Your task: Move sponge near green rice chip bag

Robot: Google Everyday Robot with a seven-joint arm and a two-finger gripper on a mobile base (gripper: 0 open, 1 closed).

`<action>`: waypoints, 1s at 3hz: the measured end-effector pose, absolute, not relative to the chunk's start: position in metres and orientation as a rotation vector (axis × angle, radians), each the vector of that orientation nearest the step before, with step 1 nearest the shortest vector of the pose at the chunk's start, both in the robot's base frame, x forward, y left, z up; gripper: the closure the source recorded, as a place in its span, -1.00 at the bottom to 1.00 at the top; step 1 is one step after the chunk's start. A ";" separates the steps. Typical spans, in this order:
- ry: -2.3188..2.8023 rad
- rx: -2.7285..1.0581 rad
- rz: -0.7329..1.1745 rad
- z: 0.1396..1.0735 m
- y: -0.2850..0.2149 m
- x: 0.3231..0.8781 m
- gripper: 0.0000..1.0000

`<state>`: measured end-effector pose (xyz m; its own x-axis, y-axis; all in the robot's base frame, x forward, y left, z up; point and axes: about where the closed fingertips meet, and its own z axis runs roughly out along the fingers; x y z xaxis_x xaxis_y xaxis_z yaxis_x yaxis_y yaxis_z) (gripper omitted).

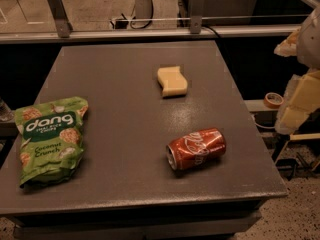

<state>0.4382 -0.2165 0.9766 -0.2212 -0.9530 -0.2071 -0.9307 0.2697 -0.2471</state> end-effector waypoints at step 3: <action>2.207 -1.548 0.052 0.960 -0.175 0.500 -1.00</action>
Offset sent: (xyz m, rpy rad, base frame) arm 0.0654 0.0396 -0.0166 0.1877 -0.0059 -0.0716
